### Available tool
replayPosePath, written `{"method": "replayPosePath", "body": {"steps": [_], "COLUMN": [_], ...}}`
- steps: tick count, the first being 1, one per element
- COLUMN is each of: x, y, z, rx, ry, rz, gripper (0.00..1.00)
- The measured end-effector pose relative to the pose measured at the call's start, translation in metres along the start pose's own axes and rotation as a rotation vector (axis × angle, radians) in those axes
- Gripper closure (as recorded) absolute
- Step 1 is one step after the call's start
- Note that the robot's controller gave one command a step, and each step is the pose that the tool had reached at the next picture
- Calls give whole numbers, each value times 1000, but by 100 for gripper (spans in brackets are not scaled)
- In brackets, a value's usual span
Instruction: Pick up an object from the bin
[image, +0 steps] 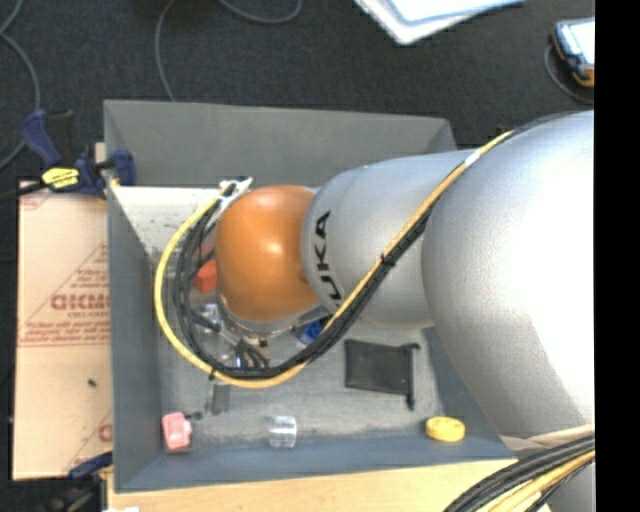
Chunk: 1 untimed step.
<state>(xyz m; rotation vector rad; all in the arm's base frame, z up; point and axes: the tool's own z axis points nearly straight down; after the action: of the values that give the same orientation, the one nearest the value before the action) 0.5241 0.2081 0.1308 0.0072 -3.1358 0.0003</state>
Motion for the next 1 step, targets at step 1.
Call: {"method": "replayPosePath", "body": {"steps": [1], "x": [-2], "y": [-1], "z": [-5], "rx": [-2], "ry": [-8], "rz": [5], "gripper": [0]}}
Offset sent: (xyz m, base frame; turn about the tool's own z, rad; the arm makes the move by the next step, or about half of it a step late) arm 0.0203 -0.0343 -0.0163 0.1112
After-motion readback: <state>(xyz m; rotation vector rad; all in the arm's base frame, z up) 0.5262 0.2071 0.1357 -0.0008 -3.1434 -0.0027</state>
